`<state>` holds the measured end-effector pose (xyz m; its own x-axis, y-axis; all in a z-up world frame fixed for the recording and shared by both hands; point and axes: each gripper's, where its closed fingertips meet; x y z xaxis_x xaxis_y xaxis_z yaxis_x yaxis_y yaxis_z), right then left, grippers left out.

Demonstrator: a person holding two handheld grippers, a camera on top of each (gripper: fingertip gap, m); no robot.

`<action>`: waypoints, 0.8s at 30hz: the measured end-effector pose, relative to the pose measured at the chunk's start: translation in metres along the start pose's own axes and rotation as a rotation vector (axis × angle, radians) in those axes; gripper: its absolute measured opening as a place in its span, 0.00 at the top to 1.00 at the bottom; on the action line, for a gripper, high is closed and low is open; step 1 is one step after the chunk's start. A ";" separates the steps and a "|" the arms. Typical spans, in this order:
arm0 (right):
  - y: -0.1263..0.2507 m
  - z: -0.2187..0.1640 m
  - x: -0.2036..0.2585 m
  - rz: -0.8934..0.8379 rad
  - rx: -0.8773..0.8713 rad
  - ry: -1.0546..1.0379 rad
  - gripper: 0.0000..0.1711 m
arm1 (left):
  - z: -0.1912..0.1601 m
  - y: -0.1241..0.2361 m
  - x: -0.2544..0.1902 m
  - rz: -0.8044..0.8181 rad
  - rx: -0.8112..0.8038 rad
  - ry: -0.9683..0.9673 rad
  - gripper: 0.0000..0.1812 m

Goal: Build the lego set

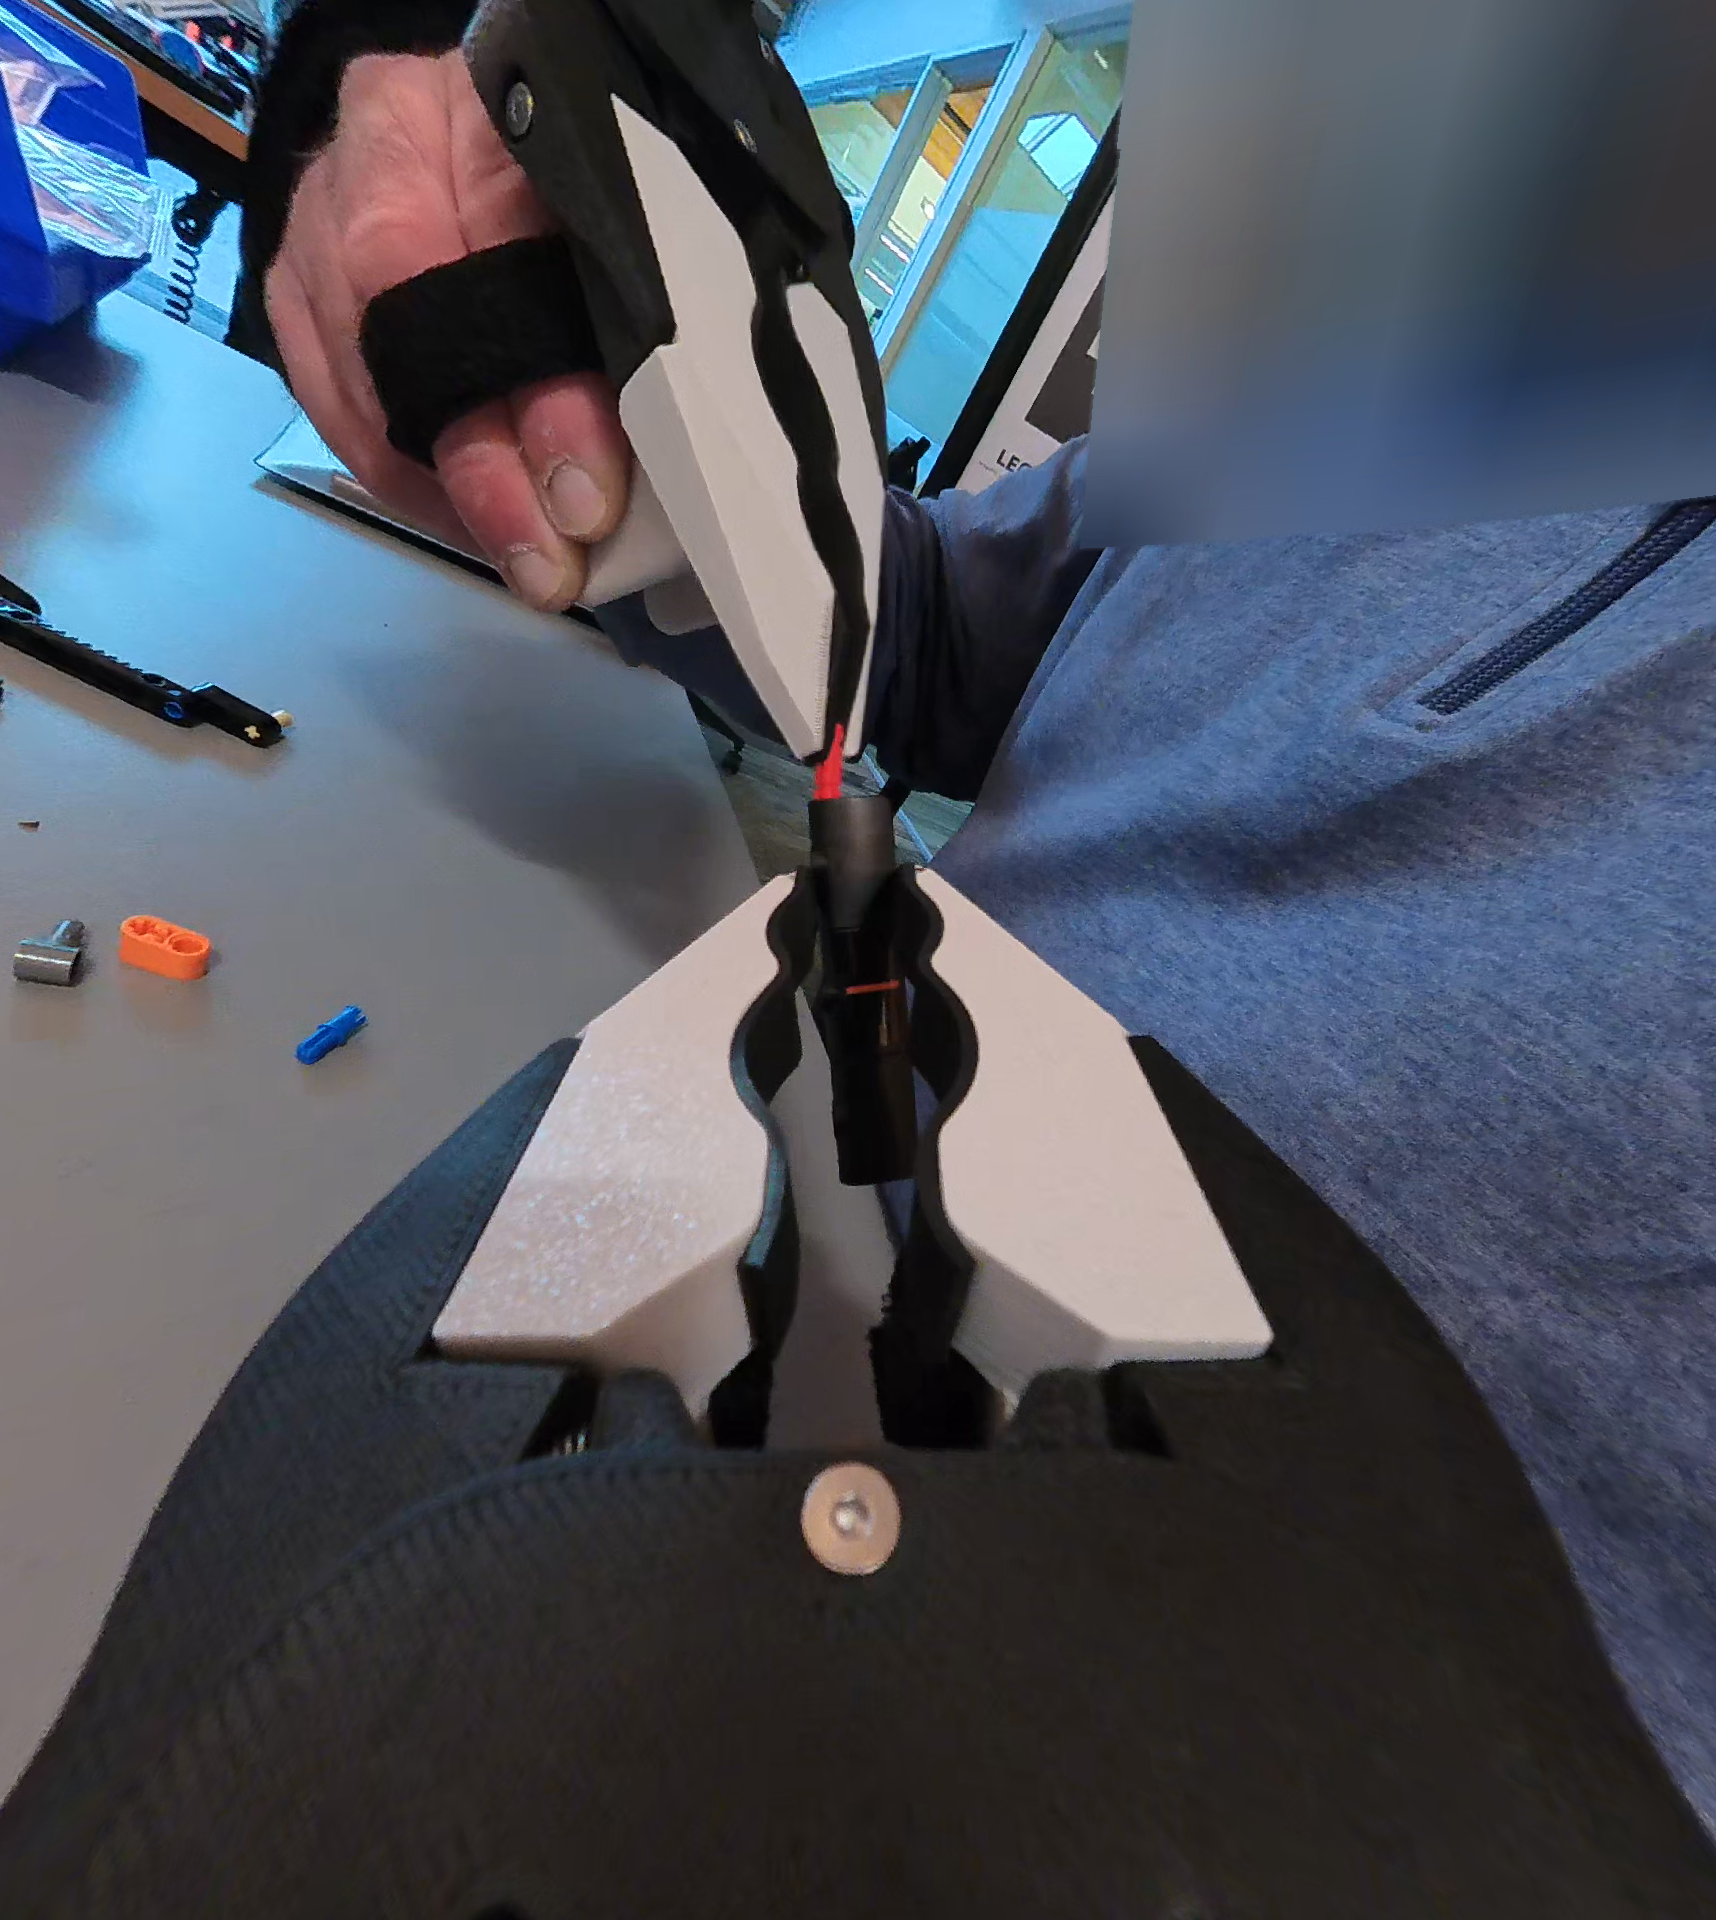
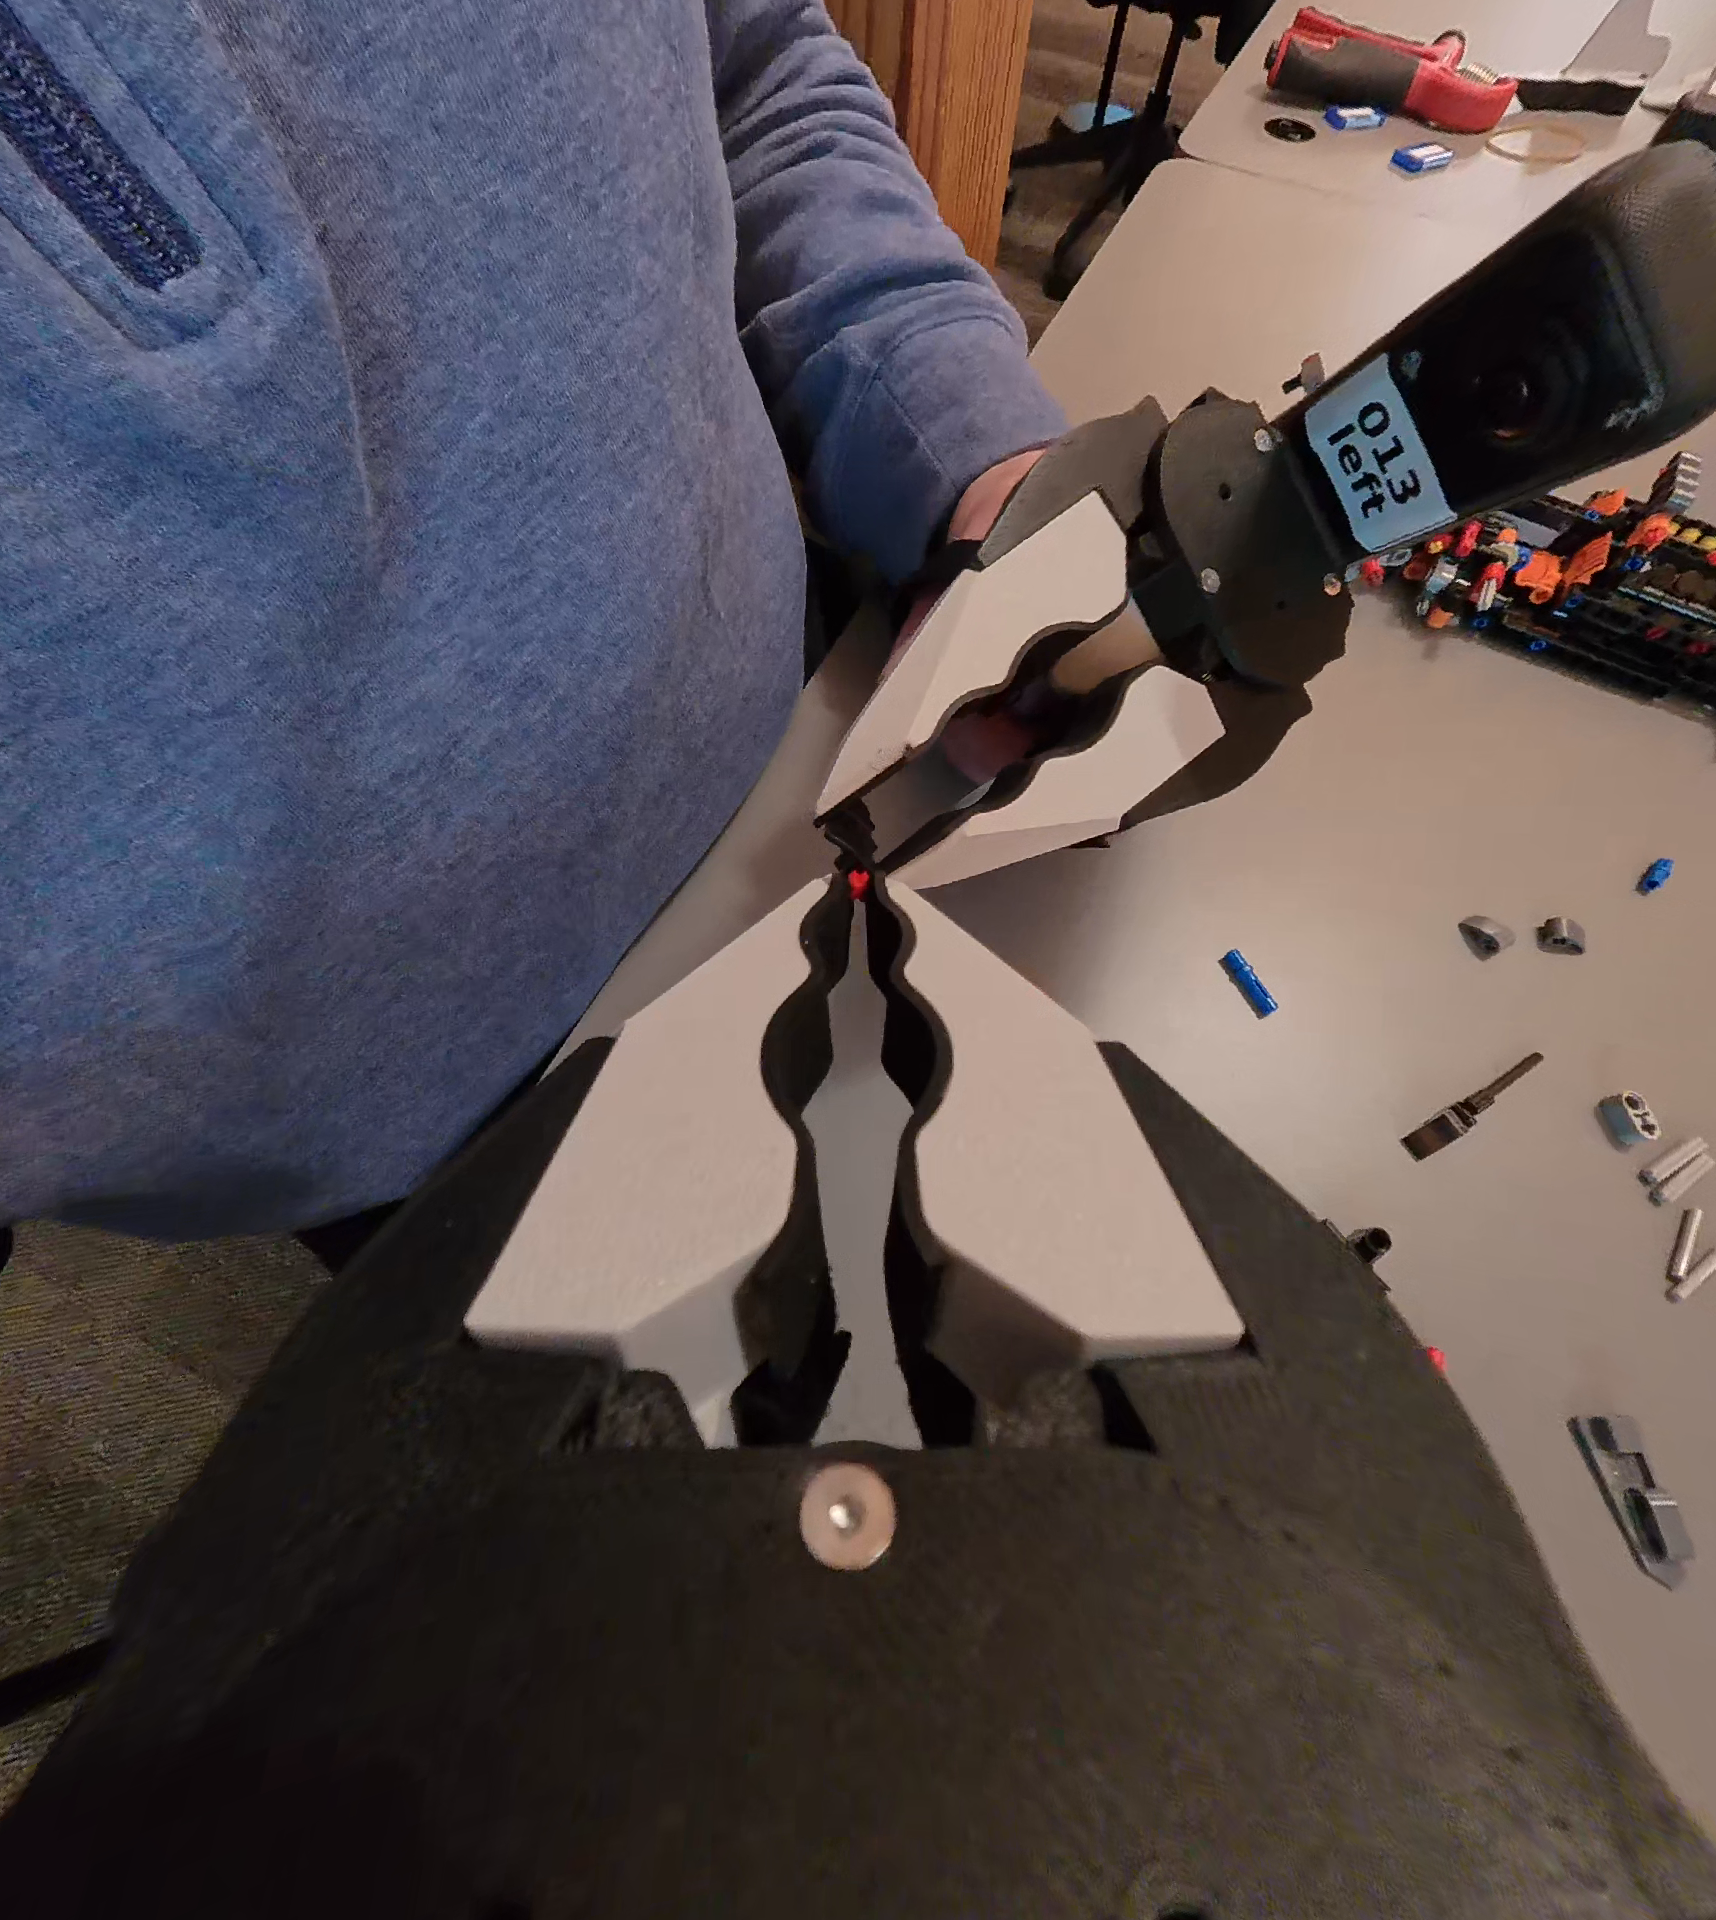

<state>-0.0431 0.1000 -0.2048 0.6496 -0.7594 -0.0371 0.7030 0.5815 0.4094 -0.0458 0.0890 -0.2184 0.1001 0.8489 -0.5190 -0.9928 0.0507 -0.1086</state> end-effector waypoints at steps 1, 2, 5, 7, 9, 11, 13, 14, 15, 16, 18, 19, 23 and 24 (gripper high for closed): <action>0.000 0.000 0.000 -0.007 0.002 0.008 1.00 | 0.000 0.000 0.000 0.001 0.000 0.001 0.93; 0.000 0.000 -0.001 -0.013 0.004 0.014 1.00 | 0.000 0.000 0.001 0.004 -0.002 0.003 0.93; 0.000 -0.001 0.000 -0.008 -0.002 0.017 1.00 | 0.000 0.000 0.001 0.001 0.000 0.004 0.93; 0.000 0.000 0.000 0.001 -0.007 0.016 1.00 | -0.001 0.000 0.001 0.003 0.004 0.003 0.93; 0.000 -0.001 0.000 0.008 -0.008 0.020 1.00 | -0.001 0.000 0.001 0.002 0.004 0.004 0.93; -0.001 -0.001 0.001 0.017 -0.008 0.022 1.00 | -0.001 0.000 0.001 0.000 0.007 0.005 0.93; -0.001 -0.002 0.001 0.023 0.001 0.023 1.00 | -0.002 -0.001 0.001 0.003 0.014 0.004 0.93; -0.001 -0.002 0.001 0.023 0.005 0.025 1.00 | -0.002 -0.001 0.001 0.005 0.015 0.004 0.93; -0.001 -0.002 0.001 0.022 0.007 0.027 1.00 | -0.002 -0.001 0.001 0.004 0.013 0.006 0.93; -0.001 -0.002 0.000 0.021 0.011 0.029 1.00 | -0.002 -0.001 0.002 0.006 0.013 0.007 0.93; -0.001 -0.003 0.001 0.021 0.013 0.028 1.00 | -0.003 -0.001 0.002 0.012 0.020 0.002 0.93; -0.002 -0.004 0.001 0.020 0.010 0.026 1.00 | -0.004 -0.002 0.002 0.013 0.022 0.002 0.93; -0.002 -0.004 0.001 0.016 0.000 0.022 1.00 | -0.004 -0.002 0.003 0.016 0.028 0.003 0.93; -0.002 -0.004 0.001 0.013 -0.002 0.021 1.00 | -0.004 -0.002 0.003 0.019 0.026 0.002 0.93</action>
<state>-0.0425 0.0996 -0.2092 0.6645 -0.7455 -0.0510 0.6951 0.5916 0.4084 -0.0432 0.0895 -0.2234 0.0818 0.8486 -0.5226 -0.9958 0.0484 -0.0772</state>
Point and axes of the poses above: each gripper's, where its closed fingertips meet, y back along the fingers, z out of its top, x = y × z across the jaws, and after that the axes turned 7 degrees about -x, right-handed
